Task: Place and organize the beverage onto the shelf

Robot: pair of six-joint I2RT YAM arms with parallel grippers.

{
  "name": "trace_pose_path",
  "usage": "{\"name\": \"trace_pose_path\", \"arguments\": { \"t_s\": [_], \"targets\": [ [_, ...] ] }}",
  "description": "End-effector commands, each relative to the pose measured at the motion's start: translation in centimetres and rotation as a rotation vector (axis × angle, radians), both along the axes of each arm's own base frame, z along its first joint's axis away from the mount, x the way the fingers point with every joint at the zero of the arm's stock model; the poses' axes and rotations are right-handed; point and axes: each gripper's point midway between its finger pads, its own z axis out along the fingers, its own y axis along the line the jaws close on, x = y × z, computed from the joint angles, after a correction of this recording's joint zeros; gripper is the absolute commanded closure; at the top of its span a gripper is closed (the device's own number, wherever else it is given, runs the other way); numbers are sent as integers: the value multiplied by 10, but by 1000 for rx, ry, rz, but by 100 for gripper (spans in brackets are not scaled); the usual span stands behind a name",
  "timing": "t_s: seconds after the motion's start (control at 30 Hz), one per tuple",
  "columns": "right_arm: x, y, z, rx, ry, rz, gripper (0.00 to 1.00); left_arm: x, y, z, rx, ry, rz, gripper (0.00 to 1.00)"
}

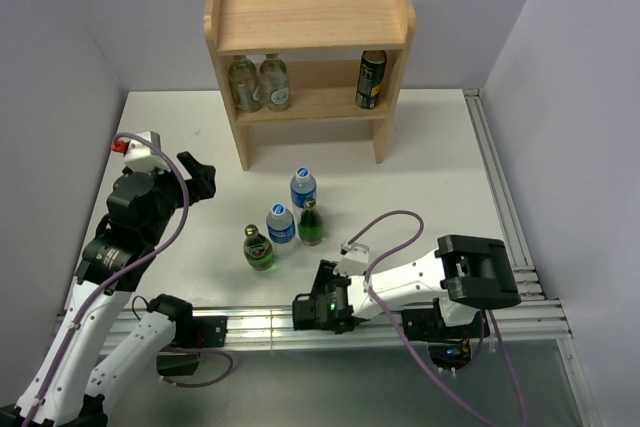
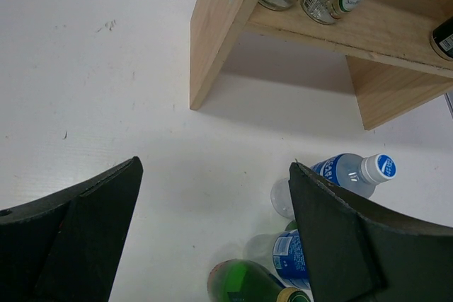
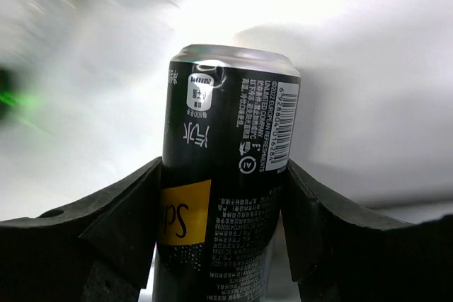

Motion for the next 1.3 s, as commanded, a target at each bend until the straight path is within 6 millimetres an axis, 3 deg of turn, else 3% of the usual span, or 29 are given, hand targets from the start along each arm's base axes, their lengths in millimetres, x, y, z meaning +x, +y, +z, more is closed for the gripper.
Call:
{"name": "trace_pose_path", "arguments": {
  "t_s": [0.0,0.07,0.13,0.4,0.53,0.57,0.63,0.67,0.73,0.77,0.8,0.87,0.93,0.97,1.0,1.1,1.17,1.2,1.23,1.27],
  "targets": [
    [1,-49,60,-174,-121,-63,100,3,1,4,13,-20,0,9],
    [6,-56,90,-197,-186,-52,100,3,1,4,13,-20,0,9],
    [15,-44,122,-139,-256,-42,100,4,1,4,14,-20,3,9],
    [51,-29,206,-13,-542,-9,100,4,1,2,14,-16,4,9],
    [76,-26,264,-50,-749,-17,100,5,1,2,16,-13,2,9],
    [83,-27,292,-77,-831,-25,100,5,1,2,16,-14,2,9],
    [97,-33,317,-153,-900,-65,100,6,2,0,20,-9,6,9],
    [103,-37,346,-225,-959,-83,100,6,1,1,20,-9,5,9],
    [116,-35,359,-401,-966,-97,100,6,2,0,22,-6,8,9],
    [122,-41,385,-499,-937,-118,100,6,2,0,22,-6,8,9],
    [135,-31,382,-615,-907,-118,100,6,1,0,21,-6,6,9],
    [157,-51,401,-740,-846,-190,100,7,2,0,22,-6,9,9],
    [172,-54,404,-817,-803,-219,100,7,2,0,24,-4,12,9],
    [180,-71,419,-882,-758,-256,100,7,3,-1,24,-2,14,9],
    [189,-67,415,-944,-727,-254,100,7,3,-1,25,-2,15,9],
    [198,-81,426,-942,-666,-273,100,8,3,-1,27,-3,16,9],
    [202,-77,420,-860,-616,-226,100,8,3,-2,27,2,17,9],
    [200,-87,428,-796,-595,-202,100,9,3,-2,25,2,17,9],
    [203,-84,428,-750,-579,-142,100,9,4,-2,26,4,20,9],
    [218,-44,407,-685,-588,75,100,9,4,-2,24,4,17,9]
  ]
}}
